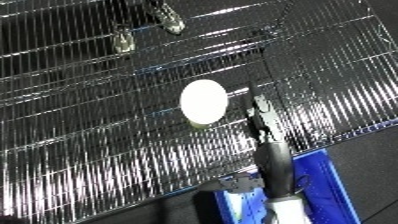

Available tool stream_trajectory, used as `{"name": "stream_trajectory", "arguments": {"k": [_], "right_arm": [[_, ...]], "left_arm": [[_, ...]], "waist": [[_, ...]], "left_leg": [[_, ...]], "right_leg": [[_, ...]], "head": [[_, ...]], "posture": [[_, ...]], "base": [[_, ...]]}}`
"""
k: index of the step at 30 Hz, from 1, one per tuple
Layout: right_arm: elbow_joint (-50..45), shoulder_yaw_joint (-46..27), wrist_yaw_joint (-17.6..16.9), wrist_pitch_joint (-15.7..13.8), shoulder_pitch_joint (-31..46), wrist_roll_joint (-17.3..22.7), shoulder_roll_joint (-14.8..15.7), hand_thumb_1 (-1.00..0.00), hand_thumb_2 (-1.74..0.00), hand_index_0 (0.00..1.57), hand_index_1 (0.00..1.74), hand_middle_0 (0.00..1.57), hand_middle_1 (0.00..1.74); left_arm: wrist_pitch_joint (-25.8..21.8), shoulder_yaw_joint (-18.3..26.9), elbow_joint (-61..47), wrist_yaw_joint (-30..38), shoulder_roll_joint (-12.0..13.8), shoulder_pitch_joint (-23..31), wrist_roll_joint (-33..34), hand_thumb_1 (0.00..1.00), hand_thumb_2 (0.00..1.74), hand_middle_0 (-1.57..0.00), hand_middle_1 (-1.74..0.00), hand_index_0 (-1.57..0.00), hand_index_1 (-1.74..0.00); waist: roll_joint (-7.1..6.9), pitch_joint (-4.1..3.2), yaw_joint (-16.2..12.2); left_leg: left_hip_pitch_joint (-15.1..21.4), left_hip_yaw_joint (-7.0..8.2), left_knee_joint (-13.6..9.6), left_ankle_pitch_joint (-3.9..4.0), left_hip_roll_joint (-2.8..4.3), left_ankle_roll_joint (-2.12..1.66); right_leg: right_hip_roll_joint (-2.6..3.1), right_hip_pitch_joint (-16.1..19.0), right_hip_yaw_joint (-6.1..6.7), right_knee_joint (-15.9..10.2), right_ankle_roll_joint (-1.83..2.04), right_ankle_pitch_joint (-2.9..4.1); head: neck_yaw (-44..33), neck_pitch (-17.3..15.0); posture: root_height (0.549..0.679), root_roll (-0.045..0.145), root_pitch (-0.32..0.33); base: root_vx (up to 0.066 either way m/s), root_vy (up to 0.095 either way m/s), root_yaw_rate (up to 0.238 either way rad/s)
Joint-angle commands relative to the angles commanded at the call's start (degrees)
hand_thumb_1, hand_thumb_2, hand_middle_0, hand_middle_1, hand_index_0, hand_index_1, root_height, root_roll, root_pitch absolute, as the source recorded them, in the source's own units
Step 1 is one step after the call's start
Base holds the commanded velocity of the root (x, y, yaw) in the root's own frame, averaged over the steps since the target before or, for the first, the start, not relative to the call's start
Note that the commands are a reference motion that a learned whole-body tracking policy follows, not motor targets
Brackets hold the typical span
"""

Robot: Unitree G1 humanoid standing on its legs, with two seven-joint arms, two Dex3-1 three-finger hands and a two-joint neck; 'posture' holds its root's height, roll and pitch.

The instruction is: Pick up the object and place it into the box

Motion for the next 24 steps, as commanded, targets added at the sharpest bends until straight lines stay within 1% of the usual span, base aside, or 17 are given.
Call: {"name": "stream_trajectory", "arguments": {"k": [3,9,14,18,24], "right_arm": [[-0.2,-0.2,-0.3,0.2,0.1,-0.2,-0.4,0.00,0.00,0.00,0.00,0.00,0.00],[0.7,-0.2,-1.7,0.5,-0.7,-0.5,-1.2,0.00,0.00,0.00,0.00,0.00,0.00],[3.0,0.2,-2.7,0.6,-2.7,0.0,-1.9,0.00,0.00,0.00,0.00,0.00,0.00],[4.3,0.5,-2.9,0.5,-4.0,0.4,-2.3,0.00,0.00,0.00,0.00,0.00,0.00],[4.9,0.7,-2.8,0.3,-4.8,0.6,-2.7,0.00,0.00,0.00,0.00,0.00,0.00]], "left_arm": [[0.0,0.1,-0.4,-0.1,0.1,0.3,0.1,1.00,1.74,-1.57,-1.74,-1.57,-1.74],[0.2,-0.2,-1.3,0.0,0.2,0.2,0.4,1.00,1.74,-1.57,-1.74,-1.57,-1.74],[0.3,-1.2,-1.5,0.6,0.1,-0.9,0.6,1.00,1.74,-1.57,-1.74,-1.57,-1.74],[0.1,-1.9,-1.5,1.0,0.0,-1.7,0.7,1.00,1.74,-1.57,-1.74,-1.57,-1.74],[-0.4,-2.3,-2.1,1.4,-0.2,-2.2,0.7,1.00,1.74,-1.57,-1.74,-1.57,-1.74]], "waist": [[0.08,0.00,0.0],[0.37,0.00,0.2],[0.79,0.00,0.4],[1.30,0.00,0.5],[1.94,0.00,0.5]], "left_leg": [[-1.0,0.09,0.8,-0.25,0.08,0.04],[-3.6,0.17,2.4,-0.55,0.10,-0.03],[-5.8,0.27,4.0,-0.89,-0.03,0.01],[-8.1,0.35,5.8,-1.39,-0.12,0.15],[-11.0,0.64,8.3,-2.45,-0.27,0.46]], "right_leg": [[-0.04,-1.0,-0.15,0.7,-0.04,-0.14],[-0.02,-3.3,-0.42,2.1,-0.07,-0.26],[-0.03,-5.4,-0.68,3.5,-0.20,-0.48],[0.03,-7.8,-0.70,5.4,-0.40,-0.93],[0.08,-11.1,-0.38,8.3,-0.61,-1.83]], "head": [[0.6,1.6],[1.8,2.9],[2.4,3.8],[2.6,4.3],[2.3,5.3]], "posture": [[0.634,0.040,0.139],[0.630,0.040,0.161],[0.627,0.039,0.179],[0.621,0.038,0.199],[0.613,0.036,0.222]], "base": [[0.025,-0.022,0.012],[0.006,-0.024,0.008],[-0.004,-0.013,0.009],[-0.005,0.001,0.011],[-0.005,0.014,0.000]]}}
